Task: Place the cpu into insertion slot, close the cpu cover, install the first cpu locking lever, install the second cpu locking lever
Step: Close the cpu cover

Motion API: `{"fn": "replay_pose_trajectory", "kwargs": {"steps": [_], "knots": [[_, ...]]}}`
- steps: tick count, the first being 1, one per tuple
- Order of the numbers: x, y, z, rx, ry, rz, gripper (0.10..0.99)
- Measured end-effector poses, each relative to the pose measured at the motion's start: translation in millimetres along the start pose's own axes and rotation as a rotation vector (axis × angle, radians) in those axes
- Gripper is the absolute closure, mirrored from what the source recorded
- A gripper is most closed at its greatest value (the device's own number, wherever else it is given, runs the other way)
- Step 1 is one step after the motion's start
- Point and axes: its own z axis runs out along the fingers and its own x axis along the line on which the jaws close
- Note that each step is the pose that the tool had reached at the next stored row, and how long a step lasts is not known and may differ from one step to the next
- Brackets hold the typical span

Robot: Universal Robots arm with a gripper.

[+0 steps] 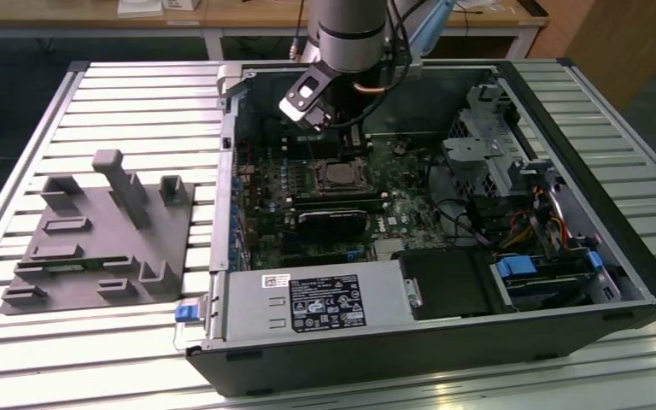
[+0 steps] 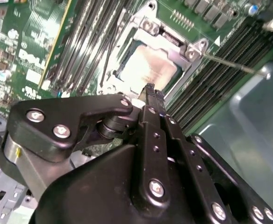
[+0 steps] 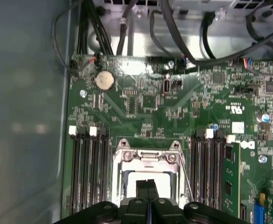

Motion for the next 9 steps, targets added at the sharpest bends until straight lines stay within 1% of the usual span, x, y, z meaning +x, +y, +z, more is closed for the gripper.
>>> {"fn": "replay_pose_trajectory", "kwargs": {"steps": [5, 9], "knots": [[-0.8, -9.3, 3.3, 0.000, 0.0002, 0.000, 0.980], [-1.4, -12.4, 6.0, 0.000, 0.0002, 0.000, 0.980]]}}
